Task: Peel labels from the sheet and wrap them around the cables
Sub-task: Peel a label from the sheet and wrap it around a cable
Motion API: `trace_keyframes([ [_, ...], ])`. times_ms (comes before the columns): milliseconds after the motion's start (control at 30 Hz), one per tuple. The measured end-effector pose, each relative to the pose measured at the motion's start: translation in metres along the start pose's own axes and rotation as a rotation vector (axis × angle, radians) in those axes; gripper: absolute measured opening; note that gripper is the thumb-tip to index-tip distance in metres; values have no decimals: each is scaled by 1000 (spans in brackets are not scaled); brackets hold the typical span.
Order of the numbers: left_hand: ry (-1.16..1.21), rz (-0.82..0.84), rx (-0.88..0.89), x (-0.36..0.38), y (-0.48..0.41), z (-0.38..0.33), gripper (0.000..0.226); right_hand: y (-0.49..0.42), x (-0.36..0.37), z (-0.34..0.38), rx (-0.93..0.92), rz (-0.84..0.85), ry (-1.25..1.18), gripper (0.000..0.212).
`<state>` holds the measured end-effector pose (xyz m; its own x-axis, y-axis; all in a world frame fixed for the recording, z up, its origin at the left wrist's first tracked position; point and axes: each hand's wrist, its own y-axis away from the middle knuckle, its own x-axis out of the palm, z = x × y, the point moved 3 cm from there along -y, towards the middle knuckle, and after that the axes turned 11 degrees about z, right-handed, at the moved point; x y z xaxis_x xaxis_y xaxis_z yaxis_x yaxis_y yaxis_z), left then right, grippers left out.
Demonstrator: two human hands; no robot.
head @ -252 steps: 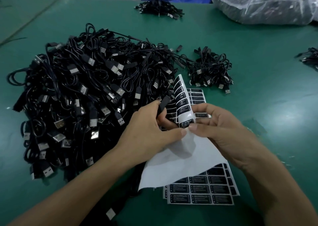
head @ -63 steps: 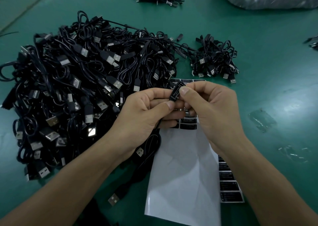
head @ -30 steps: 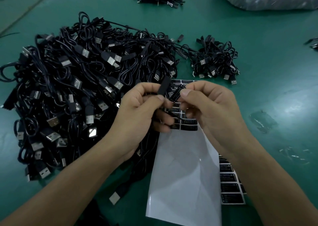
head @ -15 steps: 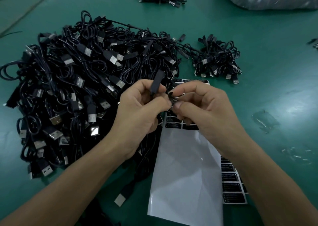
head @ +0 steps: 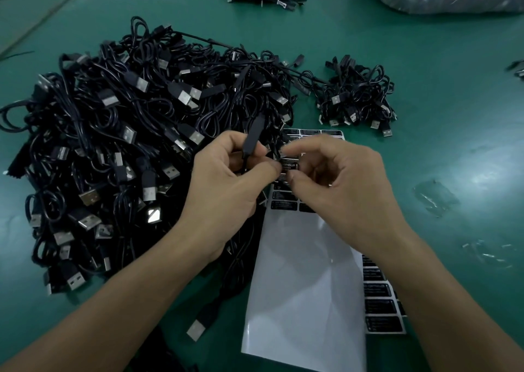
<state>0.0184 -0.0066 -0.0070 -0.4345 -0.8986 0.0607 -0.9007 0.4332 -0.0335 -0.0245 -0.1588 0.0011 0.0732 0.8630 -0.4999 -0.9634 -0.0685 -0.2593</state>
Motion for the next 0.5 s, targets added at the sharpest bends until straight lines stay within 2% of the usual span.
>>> trace_keyframes([
  [100, 39, -1, -21, 0, 0, 0, 22, 0, -2, -1, 42, -16, -95, 37],
  [300, 113, -6, -38, 0, 1, -3, 25, 0, -7, -2, 152, -144, -491, 34],
  [433, 226, -22, -15, -1, 1, -5, 28, 0, -2, -5, 290, -105, -534, 39],
  [500, 255, -39, -2, -1, 0, -6, 30, 0, -1, -4, 302, -71, -552, 34],
])
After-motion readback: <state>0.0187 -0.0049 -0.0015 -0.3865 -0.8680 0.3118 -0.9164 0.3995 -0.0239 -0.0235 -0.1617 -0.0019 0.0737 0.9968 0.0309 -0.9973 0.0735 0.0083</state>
